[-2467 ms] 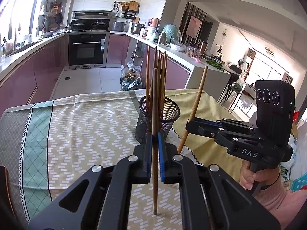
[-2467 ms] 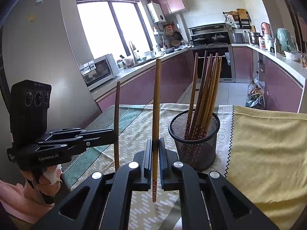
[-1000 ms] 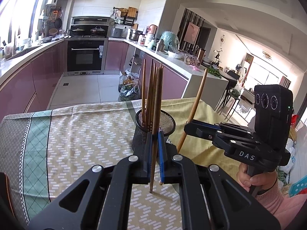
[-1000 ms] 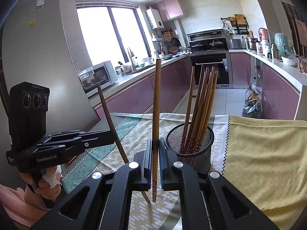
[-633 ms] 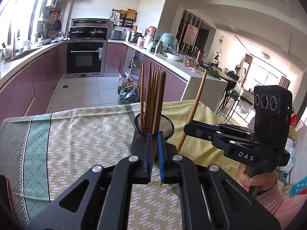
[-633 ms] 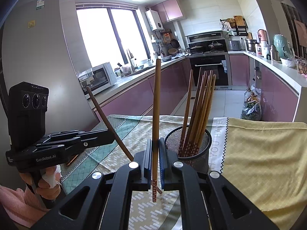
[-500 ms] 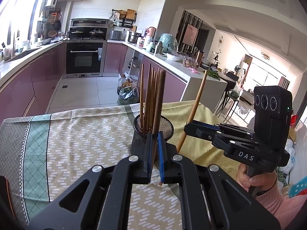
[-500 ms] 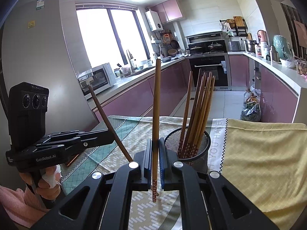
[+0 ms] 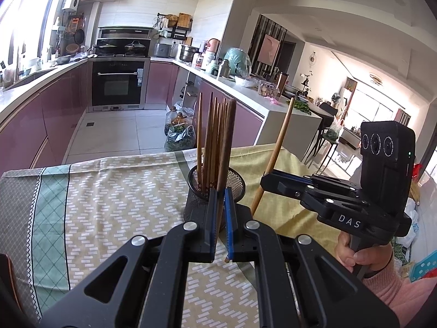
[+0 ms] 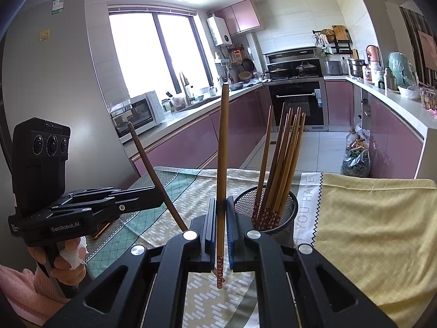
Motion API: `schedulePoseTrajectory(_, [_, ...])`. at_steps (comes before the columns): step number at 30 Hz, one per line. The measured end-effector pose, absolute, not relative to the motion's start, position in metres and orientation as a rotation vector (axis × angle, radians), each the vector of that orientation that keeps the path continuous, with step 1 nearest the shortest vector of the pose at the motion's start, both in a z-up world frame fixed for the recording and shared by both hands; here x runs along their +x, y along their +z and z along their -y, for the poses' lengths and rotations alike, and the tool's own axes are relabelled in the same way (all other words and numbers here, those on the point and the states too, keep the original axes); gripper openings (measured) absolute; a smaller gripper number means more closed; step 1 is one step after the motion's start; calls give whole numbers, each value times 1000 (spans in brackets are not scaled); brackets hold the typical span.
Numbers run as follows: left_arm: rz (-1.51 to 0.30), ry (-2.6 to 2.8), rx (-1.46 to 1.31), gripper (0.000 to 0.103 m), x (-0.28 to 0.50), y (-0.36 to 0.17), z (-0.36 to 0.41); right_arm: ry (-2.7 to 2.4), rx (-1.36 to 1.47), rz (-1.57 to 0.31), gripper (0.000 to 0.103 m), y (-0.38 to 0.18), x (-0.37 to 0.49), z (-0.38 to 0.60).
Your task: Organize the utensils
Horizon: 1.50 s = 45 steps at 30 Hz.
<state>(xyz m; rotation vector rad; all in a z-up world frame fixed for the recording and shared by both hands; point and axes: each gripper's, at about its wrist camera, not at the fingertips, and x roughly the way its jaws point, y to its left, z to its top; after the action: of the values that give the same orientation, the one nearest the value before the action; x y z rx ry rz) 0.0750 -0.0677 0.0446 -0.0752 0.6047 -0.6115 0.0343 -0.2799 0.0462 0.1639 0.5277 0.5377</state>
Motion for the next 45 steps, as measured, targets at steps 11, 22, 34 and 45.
schedulePoseTrajectory(11, [-601, -623, -75, 6, 75, 48, 70, 537, 166, -527, 6, 48, 34, 281])
schedulePoseTrajectory(22, [-609, -642, -62, 6, 72, 46, 70, 546, 160, -540, 6, 44, 36, 279])
schedulePoseTrajectory(34, [-646, -693, -34, 1, 67, 34, 80, 569, 141, -555, 6, 39, 50, 268])
schedulePoseTrajectory(45, [-771, -576, -50, 7, 93, -9, 56, 557, 155, -595, 6, 23, 57, 272])
